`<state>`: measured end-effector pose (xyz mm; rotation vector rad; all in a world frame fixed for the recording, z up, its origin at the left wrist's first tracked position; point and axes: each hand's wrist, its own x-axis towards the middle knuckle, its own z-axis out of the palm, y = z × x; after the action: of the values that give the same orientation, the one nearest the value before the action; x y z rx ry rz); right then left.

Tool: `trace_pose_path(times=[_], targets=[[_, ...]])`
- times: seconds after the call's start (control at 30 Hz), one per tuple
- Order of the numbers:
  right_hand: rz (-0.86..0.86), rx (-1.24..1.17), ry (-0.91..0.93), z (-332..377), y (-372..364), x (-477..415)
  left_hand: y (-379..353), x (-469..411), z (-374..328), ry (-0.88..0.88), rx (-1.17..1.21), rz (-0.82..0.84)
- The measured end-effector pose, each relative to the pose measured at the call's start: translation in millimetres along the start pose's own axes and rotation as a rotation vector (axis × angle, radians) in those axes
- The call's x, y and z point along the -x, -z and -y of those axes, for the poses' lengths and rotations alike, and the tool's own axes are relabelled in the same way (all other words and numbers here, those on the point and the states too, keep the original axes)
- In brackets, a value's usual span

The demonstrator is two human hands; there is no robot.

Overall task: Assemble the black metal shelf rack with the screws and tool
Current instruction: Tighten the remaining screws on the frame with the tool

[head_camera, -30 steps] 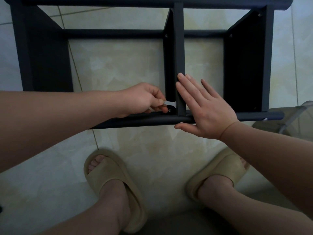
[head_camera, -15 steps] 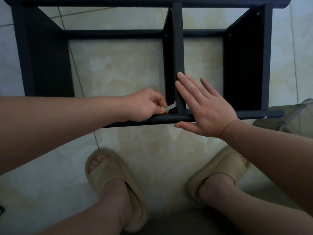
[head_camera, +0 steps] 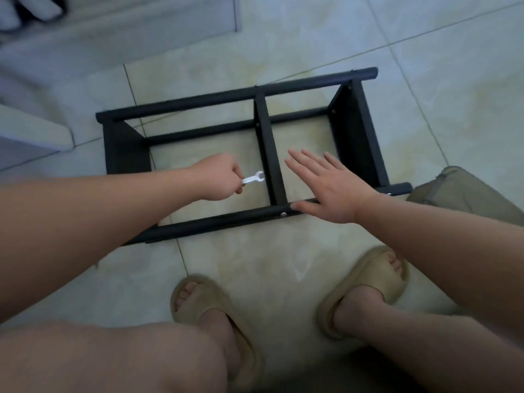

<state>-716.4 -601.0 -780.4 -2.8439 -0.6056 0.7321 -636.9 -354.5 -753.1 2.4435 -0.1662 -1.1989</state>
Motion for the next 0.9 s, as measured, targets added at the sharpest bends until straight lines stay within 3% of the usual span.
trace_pose_path(times=[0.37,0.47,0.67,0.9], targets=[[-0.197,-0.002,-0.287,-81,91,164,-2,70,-189,-0.223,-0.051,-0.221],[-0.203,-0.021,-0.426,-112,91,212,-37,72,-241,-0.292,-0.070,-0.184],[-0.141,-0.100,-0.625,-167,44,273,-114,35,-319,-0.407,-0.330,-0.051],[-0.052,-0.245,-0.721,-216,-29,266,-185,-45,-363,-0.431,-0.488,0.111]])
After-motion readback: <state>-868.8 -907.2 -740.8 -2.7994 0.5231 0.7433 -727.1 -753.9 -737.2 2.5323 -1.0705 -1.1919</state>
